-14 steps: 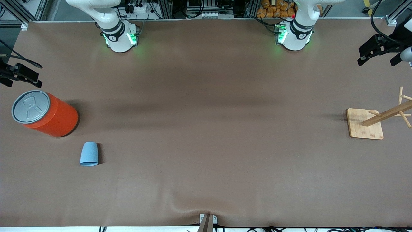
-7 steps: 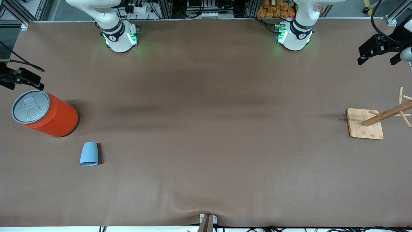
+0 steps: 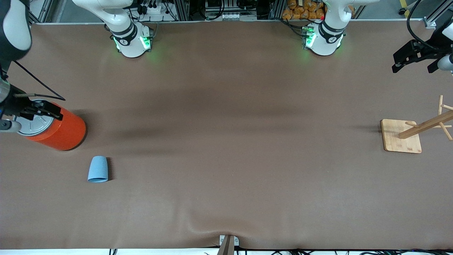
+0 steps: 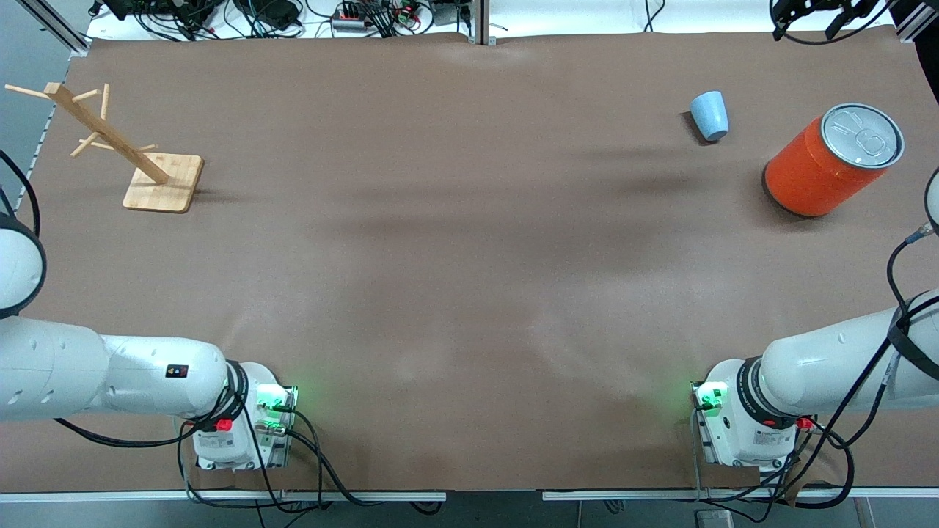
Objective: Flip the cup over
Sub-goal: 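Reach the right gripper down toward the blue cup beside the red can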
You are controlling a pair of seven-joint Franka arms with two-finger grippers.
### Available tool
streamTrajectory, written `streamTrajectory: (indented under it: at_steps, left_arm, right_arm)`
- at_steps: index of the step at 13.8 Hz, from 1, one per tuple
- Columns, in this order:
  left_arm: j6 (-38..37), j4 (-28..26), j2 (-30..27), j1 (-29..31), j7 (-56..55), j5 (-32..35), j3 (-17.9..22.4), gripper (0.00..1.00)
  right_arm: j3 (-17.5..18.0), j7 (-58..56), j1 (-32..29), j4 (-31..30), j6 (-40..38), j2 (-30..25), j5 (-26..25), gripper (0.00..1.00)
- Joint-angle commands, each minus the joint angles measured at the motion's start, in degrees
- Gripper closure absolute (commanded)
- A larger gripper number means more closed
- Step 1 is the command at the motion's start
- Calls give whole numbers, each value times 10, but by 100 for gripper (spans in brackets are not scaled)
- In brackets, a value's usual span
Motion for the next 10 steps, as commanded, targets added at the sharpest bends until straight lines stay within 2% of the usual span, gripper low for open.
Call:
streamTrajectory:
  at_steps: [1,6,10]
  left_arm:
    - [-12,11,3,3,6,10,-2,0]
    - [-15,10,1,7,8,10,-2,0]
    - [-21,11,1,8,8,11,-1,0]
  right_arm:
    - [6,-26,-10,-2,51,41,-4,0]
    - [7,-85,-16,-1,140,163,-4,0]
    - [8,-171,-16,-1,209,229,-4,0]
